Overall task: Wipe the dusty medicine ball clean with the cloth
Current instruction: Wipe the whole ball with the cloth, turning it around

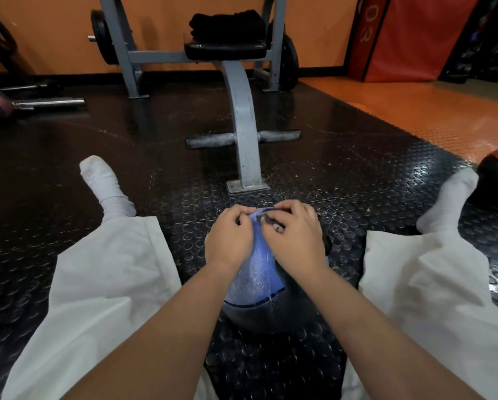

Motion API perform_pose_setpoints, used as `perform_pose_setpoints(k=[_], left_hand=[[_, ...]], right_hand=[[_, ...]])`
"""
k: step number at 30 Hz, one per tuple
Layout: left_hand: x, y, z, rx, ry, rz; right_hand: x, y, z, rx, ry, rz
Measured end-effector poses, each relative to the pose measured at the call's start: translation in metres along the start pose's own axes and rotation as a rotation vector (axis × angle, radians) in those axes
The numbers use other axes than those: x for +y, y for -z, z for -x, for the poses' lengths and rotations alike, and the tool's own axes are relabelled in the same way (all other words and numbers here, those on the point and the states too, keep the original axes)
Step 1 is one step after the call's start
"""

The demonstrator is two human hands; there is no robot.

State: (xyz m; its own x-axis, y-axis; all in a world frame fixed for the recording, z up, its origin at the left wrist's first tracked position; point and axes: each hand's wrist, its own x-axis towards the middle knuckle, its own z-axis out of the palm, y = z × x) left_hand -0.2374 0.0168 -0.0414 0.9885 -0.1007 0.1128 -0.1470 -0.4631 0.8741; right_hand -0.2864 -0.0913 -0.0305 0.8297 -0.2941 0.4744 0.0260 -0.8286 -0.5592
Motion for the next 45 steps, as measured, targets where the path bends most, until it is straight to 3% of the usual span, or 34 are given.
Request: perform_pose_setpoints(k=[2,6,9,14,18,22,25,29,34,40,42,45], left_hand=[[-0.002,0.001,-0.004,-0.002,0.017,0.018],[-0.003,0.004,-0.004,-0.031,0.016,0.04],[-0.002,0.002,-0.001,-0.048,0.002,0.066],[0.002,-0.003,-0.003,-0.006,0.041,0.063],[0.004,-0.006,-0.009,0.003,0.086,0.044],[0.007,-0.003,-0.01,-0.044,0.068,0.014],[0.006,-0.004,-0.007,-0.049,0.049,0.028],[0.009,-0.008,-0.005,-0.018,0.035,0.021],[0.012,-0.009,-0.015,-0.042,0.064,0.023],[0.011,-0.011,-0.025,-0.118,0.047,0.033],[0.01,-0.011,-0.023,-0.103,0.034,0.039],[0.01,-0.013,-0.017,-0.079,0.034,0.038]], right_hand=[[0.006,-0.002,0.031,0.071,0.172,-0.044],[0.022,-0.001,0.078,0.03,0.425,-0.077],[0.023,0.001,0.062,0.037,0.351,-0.11],[0.007,-0.002,0.014,0.076,-0.054,-0.099],[0.021,-0.009,0.048,0.165,0.161,-0.081],[0.037,-0.003,0.085,0.136,0.353,-0.12],[0.028,0.0,0.06,0.148,0.274,-0.122],[0.008,0.0,0.009,0.078,-0.077,-0.071],[0.023,-0.01,0.047,0.247,0.151,-0.053],[0.039,-0.011,0.095,0.194,0.394,-0.05],[0.033,-0.005,0.074,0.176,0.351,-0.049],[0.015,0.002,0.034,0.174,0.092,-0.087]])
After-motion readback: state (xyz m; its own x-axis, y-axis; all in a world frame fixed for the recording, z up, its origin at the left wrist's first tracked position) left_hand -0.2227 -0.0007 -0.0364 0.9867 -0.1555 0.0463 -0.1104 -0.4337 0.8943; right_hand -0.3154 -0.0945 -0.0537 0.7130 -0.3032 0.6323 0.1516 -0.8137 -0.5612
